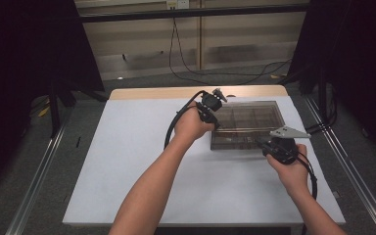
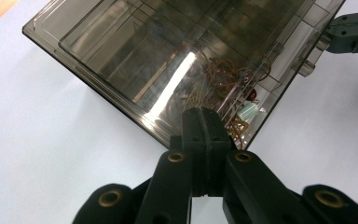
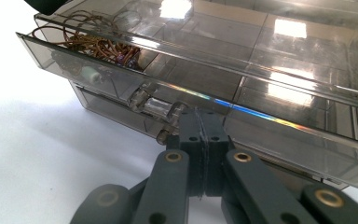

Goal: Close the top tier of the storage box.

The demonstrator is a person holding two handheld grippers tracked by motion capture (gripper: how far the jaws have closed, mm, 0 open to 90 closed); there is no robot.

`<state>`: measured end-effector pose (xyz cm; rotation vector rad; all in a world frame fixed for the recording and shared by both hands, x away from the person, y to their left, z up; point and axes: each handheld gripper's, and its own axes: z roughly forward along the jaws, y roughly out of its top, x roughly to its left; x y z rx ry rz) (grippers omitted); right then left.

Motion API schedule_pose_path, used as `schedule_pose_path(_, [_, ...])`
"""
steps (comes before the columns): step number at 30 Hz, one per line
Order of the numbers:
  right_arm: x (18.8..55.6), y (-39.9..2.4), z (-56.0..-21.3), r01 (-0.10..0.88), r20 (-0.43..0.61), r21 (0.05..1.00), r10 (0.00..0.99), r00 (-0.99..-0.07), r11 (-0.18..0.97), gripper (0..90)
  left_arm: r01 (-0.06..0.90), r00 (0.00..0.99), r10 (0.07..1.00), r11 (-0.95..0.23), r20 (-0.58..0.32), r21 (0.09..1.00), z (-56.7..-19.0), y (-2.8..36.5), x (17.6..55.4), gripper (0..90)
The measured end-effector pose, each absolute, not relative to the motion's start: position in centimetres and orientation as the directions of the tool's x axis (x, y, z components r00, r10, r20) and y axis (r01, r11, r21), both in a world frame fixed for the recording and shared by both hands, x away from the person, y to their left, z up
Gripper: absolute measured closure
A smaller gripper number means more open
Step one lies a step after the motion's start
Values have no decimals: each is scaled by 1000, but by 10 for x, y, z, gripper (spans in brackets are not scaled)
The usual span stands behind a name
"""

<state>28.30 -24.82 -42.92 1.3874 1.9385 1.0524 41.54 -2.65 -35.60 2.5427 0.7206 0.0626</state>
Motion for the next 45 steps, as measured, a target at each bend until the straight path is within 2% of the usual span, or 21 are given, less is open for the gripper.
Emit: schedule_pose_path(45, [293,-247,-431,512,25,848,953,-303,141,900,471,863,499,-744,-75,473,-356,-27,414,900])
